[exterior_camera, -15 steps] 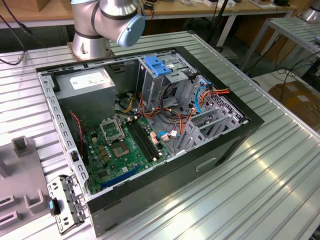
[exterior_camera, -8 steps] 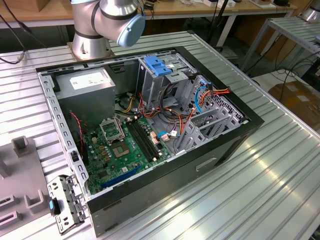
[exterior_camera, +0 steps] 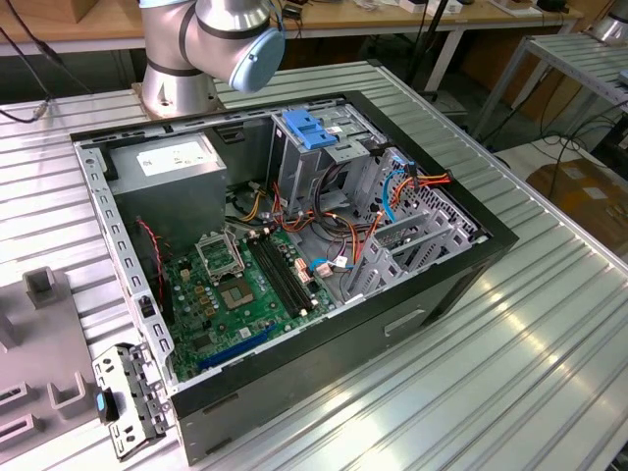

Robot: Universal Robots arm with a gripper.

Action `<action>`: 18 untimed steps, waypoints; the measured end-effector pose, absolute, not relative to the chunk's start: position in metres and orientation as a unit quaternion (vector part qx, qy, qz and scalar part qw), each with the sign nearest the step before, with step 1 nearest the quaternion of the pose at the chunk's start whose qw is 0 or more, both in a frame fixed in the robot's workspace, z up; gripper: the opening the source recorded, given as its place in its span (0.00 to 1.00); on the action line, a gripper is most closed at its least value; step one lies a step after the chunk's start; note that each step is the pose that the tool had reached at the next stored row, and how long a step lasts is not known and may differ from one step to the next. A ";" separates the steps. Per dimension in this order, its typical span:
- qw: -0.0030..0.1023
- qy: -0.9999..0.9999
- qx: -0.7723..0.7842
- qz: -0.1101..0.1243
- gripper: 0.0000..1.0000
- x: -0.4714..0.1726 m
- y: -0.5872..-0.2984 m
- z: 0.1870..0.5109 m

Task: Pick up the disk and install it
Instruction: 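Pick up the disk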

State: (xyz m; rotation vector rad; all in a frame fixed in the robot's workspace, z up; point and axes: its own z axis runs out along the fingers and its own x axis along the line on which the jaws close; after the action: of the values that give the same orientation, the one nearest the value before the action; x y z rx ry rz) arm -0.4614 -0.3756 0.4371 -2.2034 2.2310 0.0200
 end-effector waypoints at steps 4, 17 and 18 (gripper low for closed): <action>0.003 0.711 -0.703 0.006 0.37 -0.461 -0.376 0.440; 0.003 0.711 -0.703 0.007 0.37 -0.461 -0.376 0.453; 0.003 0.711 -0.703 0.007 0.37 -0.461 -0.376 0.454</action>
State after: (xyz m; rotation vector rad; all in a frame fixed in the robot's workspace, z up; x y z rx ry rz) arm -0.4614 -0.3756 0.4542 -2.2037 2.2312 0.0207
